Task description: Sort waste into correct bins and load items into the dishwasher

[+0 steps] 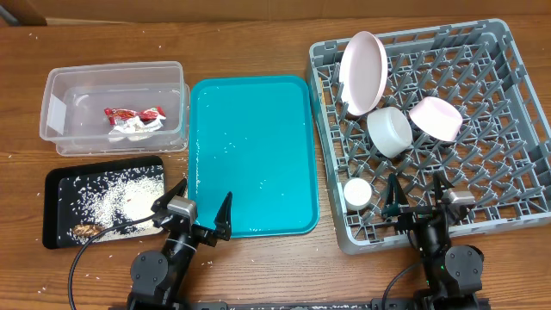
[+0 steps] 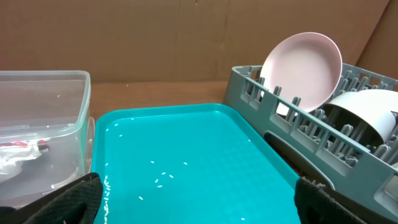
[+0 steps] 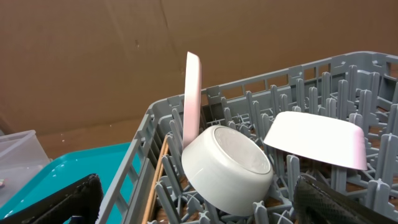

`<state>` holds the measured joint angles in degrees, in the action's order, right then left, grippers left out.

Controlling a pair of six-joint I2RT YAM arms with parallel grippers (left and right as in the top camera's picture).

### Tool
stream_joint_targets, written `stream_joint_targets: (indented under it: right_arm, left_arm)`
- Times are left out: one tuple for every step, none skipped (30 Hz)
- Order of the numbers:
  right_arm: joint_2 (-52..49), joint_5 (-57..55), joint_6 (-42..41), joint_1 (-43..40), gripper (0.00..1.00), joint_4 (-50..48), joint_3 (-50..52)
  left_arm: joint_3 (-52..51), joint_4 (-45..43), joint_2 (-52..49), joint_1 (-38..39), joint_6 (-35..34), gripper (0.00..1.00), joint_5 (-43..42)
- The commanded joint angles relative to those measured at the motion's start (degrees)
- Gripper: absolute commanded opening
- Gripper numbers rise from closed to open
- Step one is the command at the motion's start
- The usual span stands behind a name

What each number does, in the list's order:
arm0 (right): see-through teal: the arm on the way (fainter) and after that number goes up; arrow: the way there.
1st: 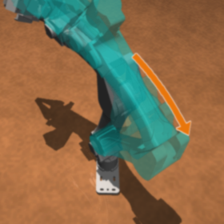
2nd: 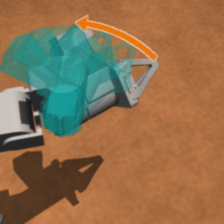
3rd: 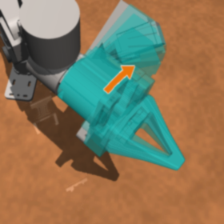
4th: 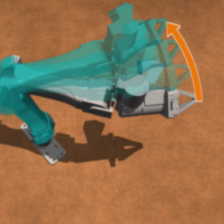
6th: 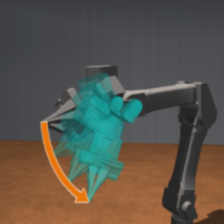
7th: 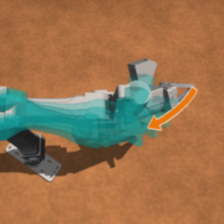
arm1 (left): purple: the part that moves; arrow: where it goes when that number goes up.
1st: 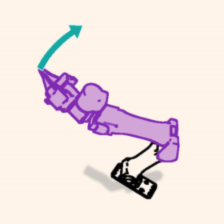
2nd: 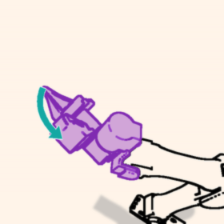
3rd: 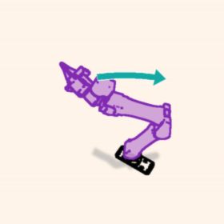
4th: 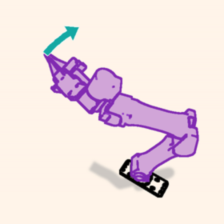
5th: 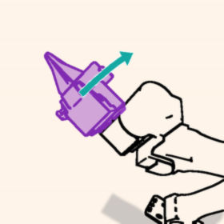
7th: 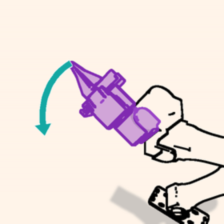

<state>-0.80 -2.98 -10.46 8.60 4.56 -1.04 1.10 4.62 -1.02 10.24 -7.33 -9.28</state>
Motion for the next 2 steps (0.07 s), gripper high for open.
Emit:
stream_joint_targets:
  right_arm:
    - [0.63, -0.31, 0.02, -0.33, 1.0, -0.15, 0.57]
    - [0.61, -0.31, 0.02, -0.33, 1.0, -0.15, 0.57]
  left_arm:
    - [-0.35, -0.17, 0.39, -0.13, -0.37, 1.0, -0.61]
    - [-0.35, -0.17, 0.39, -0.13, -0.37, 1.0, -0.61]
